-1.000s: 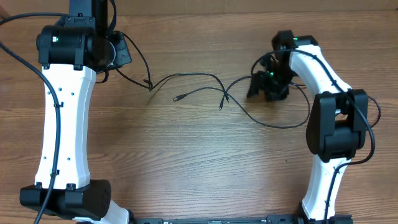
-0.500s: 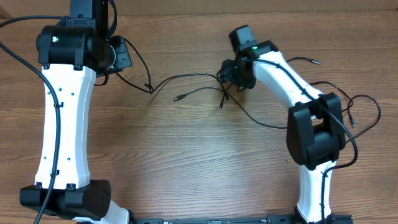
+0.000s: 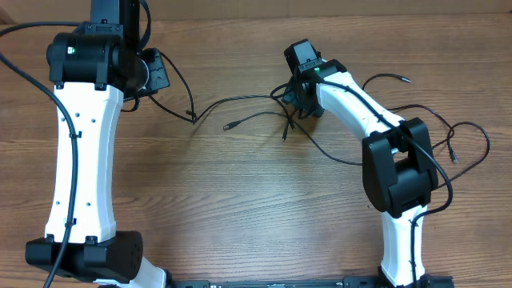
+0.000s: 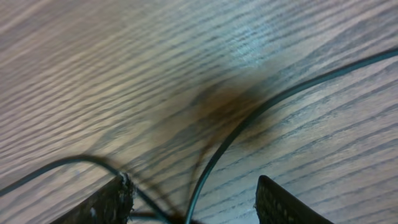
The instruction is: Untangle cables
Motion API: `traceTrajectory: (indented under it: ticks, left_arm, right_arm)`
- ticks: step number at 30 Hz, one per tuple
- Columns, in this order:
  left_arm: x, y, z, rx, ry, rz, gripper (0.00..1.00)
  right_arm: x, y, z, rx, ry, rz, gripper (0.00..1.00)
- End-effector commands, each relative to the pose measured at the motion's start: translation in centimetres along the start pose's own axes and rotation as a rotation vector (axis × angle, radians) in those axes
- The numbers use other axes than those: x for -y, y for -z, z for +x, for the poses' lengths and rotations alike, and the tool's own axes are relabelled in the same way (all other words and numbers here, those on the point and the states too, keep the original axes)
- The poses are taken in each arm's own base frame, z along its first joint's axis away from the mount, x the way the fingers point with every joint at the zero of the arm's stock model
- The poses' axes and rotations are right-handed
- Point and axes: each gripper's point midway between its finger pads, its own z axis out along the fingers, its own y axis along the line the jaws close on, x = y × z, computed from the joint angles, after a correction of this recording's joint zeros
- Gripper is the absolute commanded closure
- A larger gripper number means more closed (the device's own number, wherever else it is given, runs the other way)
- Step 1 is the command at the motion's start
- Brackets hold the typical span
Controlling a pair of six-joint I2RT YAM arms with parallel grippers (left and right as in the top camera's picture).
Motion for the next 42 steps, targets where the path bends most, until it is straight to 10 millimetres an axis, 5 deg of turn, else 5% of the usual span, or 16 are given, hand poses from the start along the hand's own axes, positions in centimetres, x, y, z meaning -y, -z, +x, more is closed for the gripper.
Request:
traceTrajectory:
  ticks: [1,13,16,19,23,29,36,42]
  left_arm:
    - [0.1,0.1,0.2,-0.004,-0.023,0.007,0.96]
    - [0.1,0.1,0.2,-0.007,-0.023,0.006,0.96]
    - [0.1,0.1,0.2,-0.007,-0.023,0.006,0.95]
    - [0.1,0.1,0.2,-0.007,-0.023,0.006,0.96]
    - [0.0,0.1,0.2,-0.007,-0.022,0.006,0.96]
    - [0.1,0.1,0.0,0.004,-0.022,0.008,0.96]
    - [-0.5,0.1,-0.3,0.018,-0.022,-0.030,0.96]
    - [-0.8,0.1,-0.4,0.024,-0.021,-0.043,0.96]
  right_arm:
    - [1.0,-1.8,0.5,-0.012,-0.026,0.044,0.38]
    - [2.7,-2.8,2.5,-0.068,-0.124,0.100,0.50]
    - [3.1,-3.2,3.4,-0.098,-0.122,0.106,0.66]
    - [3.4,-3.1,3.9,-0.118,-0.117,0.119,0.96]
    - [4.2,-1.3,2.9,-0.130,-0.093,0.130,0.96]
    - [6.1,5.2,-1.6,-0.078,-0.011,0.105,0.96]
    - [13.7,14.9,-8.8,0.070,0.054,0.095,0.96]
    - [27.0,21.8,-12.9,0.242,-0.156,0.350,0.96]
